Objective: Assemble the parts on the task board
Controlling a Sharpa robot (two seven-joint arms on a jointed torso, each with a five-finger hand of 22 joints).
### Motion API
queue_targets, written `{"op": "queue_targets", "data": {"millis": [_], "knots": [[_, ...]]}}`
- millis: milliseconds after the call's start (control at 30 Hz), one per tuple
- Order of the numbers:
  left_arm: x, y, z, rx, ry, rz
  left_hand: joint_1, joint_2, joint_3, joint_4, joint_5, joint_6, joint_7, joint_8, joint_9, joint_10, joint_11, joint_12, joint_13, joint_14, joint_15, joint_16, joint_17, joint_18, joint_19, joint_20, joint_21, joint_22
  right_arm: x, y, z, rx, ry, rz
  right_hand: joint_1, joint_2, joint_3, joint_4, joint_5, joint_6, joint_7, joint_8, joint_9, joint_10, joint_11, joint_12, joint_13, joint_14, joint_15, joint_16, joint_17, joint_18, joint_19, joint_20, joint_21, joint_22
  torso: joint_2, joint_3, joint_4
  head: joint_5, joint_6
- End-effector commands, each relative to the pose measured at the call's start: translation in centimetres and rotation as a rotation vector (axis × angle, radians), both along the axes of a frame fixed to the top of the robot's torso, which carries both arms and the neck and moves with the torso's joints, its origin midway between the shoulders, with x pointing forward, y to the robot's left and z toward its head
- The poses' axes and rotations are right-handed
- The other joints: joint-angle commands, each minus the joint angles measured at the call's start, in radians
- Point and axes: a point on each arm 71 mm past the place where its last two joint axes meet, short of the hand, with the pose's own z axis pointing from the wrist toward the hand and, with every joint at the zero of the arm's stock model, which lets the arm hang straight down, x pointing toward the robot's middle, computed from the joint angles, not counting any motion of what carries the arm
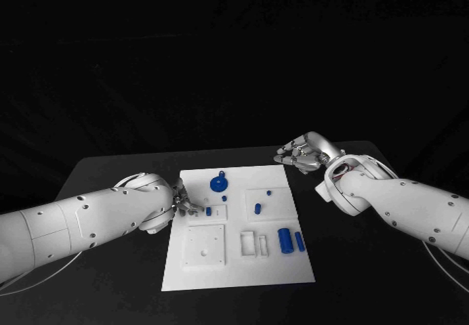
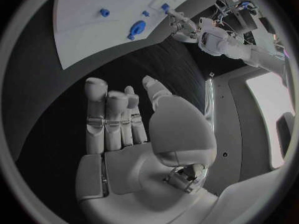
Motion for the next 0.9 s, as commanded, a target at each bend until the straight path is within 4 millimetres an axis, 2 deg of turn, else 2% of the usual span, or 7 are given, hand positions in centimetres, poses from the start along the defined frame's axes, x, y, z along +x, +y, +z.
{"op": "queue_targets", "data": {"millis": [33, 567, 900], "knots": [[0.05, -0.21, 0.05, -0.007, -0.005, -0.015, -0.011, -0.009, -0.005, 0.003, -0.005, -0.007, 0.0, -0.003, -0.001, 0.048, 0.006, -0.006, 0.002, -0.008, 0.0, -0.007, -0.002, -0.015, 0.0, -0.006, -0.007, 0.018, -0.05, 0.15, -0.02, -0.002, 0.002, 0.015, -0.005, -0.007, -0.004, 0.002, 0.005, -0.008, 0.0, -0.004, 0.0, -0.005, 0.0, -0.006, -0.001, -0.004, -0.002, -0.005, -0.001, 0.01, 0.007, 0.0, -0.004, 0.061, 0.0, 0.0003, -0.0004, 0.0, 0.0], [0.15, 0.12, -0.01, -0.014, 0.004, -0.009, -0.086, -0.041, -0.009, 0.007, -0.005, -0.014, 0.004, -0.006, 0.001, 0.048, 0.01, -0.025, 0.007, -0.012, 0.002, -0.016, -0.009, -0.015, 0.002, -0.006, -0.021, 0.018, -0.06, 0.13, -0.01, -0.002, 0.001, 0.015, -0.006, -0.007, -0.006, 0.003, 0.006, -0.009, 0.0, -0.004, 0.0, -0.005, 0.001, -0.007, -0.001, -0.004, -0.002, -0.005, -0.001, 0.01, 0.007, 0.0, -0.005, 0.061, 0.0, 0.0001, -0.0004, -0.002, 0.001], [0.14, 0.18, -0.03, -0.024, 0.009, -0.003, -0.097, -0.046, -0.016, 0.008, -0.005, -0.018, 0.005, -0.006, 0.003, 0.048, 0.011, -0.031, 0.009, -0.013, 0.002, -0.019, -0.012, -0.015, 0.003, -0.006, -0.026, 0.018, -0.07, 0.12, -0.01, -0.002, 0.002, 0.015, -0.006, -0.007, -0.006, 0.003, 0.006, -0.009, 0.0, -0.004, 0.0, -0.005, 0.001, -0.007, -0.001, -0.004, -0.002, -0.005, -0.001, 0.01, 0.007, 0.0, -0.005, 0.061, 0.0, -0.0001, 0.0003, -0.003, 0.001]]}}
